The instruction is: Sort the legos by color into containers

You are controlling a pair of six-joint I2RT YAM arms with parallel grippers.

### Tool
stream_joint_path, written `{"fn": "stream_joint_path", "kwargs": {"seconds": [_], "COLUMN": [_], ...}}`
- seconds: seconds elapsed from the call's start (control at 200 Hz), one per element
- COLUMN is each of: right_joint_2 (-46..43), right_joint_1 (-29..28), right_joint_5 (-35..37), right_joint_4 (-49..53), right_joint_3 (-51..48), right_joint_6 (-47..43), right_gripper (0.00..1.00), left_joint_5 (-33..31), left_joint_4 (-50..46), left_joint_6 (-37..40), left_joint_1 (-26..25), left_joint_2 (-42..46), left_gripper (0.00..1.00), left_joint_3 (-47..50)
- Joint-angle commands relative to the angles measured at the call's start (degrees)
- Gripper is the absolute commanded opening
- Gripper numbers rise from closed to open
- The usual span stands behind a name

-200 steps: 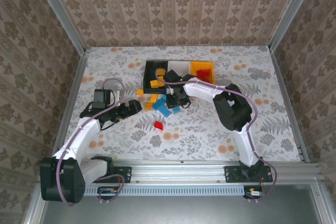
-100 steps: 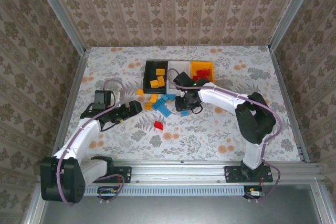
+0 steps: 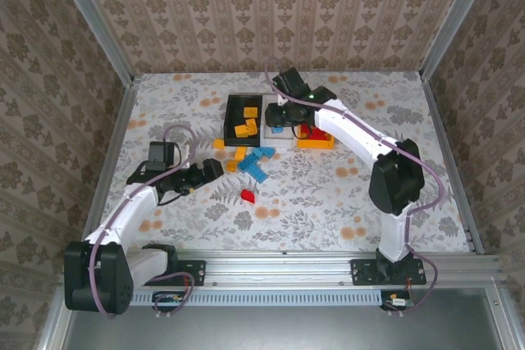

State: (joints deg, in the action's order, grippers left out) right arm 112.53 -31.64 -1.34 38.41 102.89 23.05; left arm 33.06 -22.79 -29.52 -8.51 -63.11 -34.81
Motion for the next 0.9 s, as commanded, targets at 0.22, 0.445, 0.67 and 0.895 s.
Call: {"fn": "stream_joint_path", "kwargs": {"seconds": [0.22,0.445,0.67,0.895], "right_joint_2": [13.44,19.46,21.46,20.62], "right_joint_1": [2.04,3.59,4.13,4.48], "right_joint_5": [3.98,2.93,2.09,2.05], "right_joint_4": [3.38,4.82,5.10,5.57], "right_joint_3": [11.87,16.27,16.75,16.10], "right_joint_6": [-3.05,-2.79,-2.55,-2.17], "right_gripper": [0.34,0.35,0.39,0.53], "left_joint_5": [2.31,2.71,3.04,3.33], "left_joint_4": [-1.27,-3.85,-3.99,-2.80], "left_joint_6": [1.51,1.73,1.88,1.74], "left_joint_1": [0.60,0.53,0.64,0.54], "left_joint_2": [-0.51,0.74,0.48,0.23], "left_gripper": [1.00,1.00,1.00,1.00], "left_joint_3": [-1.36,-2.11,-2.46,-2.29]}}
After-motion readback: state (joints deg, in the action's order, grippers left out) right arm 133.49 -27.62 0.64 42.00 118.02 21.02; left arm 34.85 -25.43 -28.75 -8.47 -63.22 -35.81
